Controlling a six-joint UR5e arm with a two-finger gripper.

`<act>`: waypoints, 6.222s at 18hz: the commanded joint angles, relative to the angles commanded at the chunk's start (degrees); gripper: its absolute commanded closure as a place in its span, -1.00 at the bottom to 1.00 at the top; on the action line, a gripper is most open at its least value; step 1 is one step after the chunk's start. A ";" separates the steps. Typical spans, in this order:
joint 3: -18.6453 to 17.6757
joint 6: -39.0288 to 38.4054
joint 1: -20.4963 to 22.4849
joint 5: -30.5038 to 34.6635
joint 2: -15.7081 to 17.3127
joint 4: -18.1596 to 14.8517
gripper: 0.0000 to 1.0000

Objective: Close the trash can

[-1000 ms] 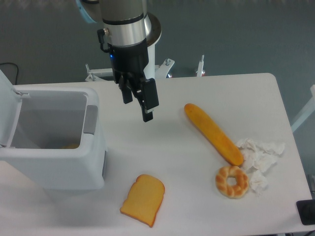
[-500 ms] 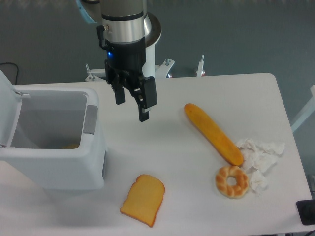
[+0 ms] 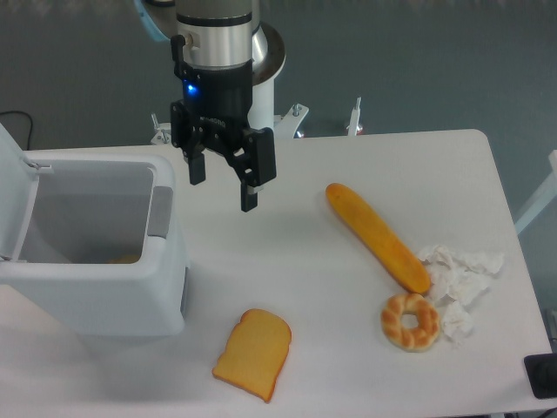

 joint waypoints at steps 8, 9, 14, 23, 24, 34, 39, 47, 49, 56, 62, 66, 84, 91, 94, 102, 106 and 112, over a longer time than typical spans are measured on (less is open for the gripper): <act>3.60 -12.73 -0.35 -0.09 -2.20 0.97 -1.00; 3.69 -13.80 -0.35 -0.09 -2.20 0.97 -1.00; 3.69 -23.10 -0.44 -0.09 -1.76 0.97 -1.00; 3.60 -38.58 -2.19 -7.20 1.14 0.88 -1.00; 3.52 -39.03 -2.81 -7.56 1.49 0.88 -1.00; 4.22 -42.19 -7.03 -21.60 1.93 1.05 -1.00; 5.19 -42.19 -8.43 -27.67 2.28 1.05 -1.00; 5.28 -42.02 -13.27 -32.69 2.29 1.14 -1.00; 5.36 -41.93 -13.80 -34.88 2.37 1.23 -1.00; 4.92 -41.93 -16.34 -39.64 2.29 1.14 -1.00; 4.66 -41.75 -19.59 -40.43 1.85 1.14 -1.00; 4.31 -41.93 -20.56 -40.43 1.67 1.14 -1.00; 2.46 -41.58 -22.24 -40.43 0.18 1.14 -1.00; 2.46 -41.40 -22.15 -40.34 -0.52 1.23 -1.00; 2.55 -41.40 -22.15 -39.99 -0.70 1.23 -1.00; 2.55 -41.32 -21.45 -38.58 -0.79 1.93 -1.00; 2.20 -40.35 -21.01 -34.20 -0.79 1.85 -1.00; 1.58 -39.56 -19.52 -32.78 -0.62 1.93 -1.00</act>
